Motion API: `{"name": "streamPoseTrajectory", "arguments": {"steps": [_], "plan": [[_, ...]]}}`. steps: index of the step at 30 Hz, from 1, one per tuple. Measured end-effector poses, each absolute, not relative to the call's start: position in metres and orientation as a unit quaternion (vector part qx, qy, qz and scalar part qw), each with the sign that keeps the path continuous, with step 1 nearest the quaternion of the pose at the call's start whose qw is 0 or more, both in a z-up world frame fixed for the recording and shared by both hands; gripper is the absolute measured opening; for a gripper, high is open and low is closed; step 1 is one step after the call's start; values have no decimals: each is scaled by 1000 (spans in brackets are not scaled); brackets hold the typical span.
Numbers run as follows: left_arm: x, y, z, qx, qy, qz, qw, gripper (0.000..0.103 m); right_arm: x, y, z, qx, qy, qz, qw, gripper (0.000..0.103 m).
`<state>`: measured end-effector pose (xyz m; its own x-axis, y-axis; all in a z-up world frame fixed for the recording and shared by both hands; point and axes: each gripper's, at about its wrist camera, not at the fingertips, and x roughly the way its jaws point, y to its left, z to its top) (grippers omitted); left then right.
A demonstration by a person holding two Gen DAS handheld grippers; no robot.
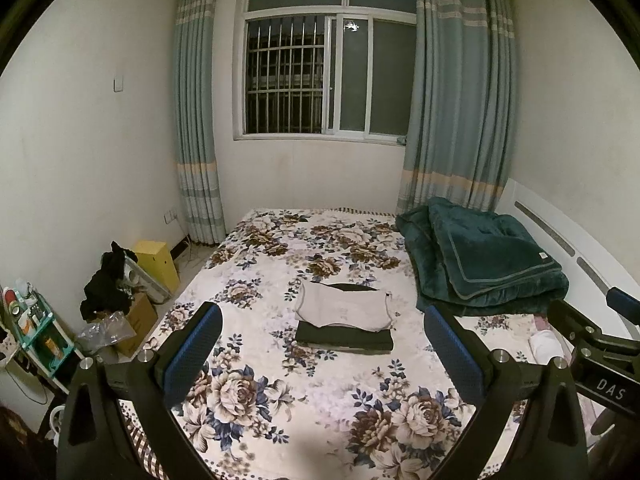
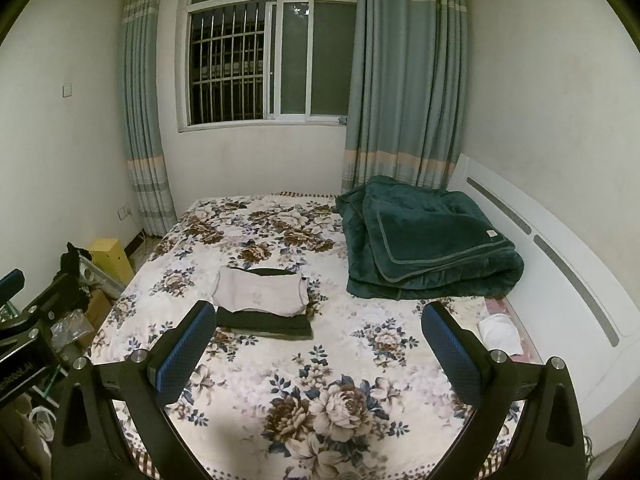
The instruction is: Fold small clothes
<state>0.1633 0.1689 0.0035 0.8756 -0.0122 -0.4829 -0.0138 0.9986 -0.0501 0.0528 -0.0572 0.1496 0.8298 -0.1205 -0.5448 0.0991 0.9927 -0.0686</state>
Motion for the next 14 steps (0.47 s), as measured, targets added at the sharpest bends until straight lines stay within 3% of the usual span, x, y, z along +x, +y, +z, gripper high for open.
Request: {"name": "streamPoseTrajectory", "arguments": {"steps": [14], "plan": [[160,165,2,-26,242,8,970,103,53,-56,151,-17,286,-59,956,103]]}}
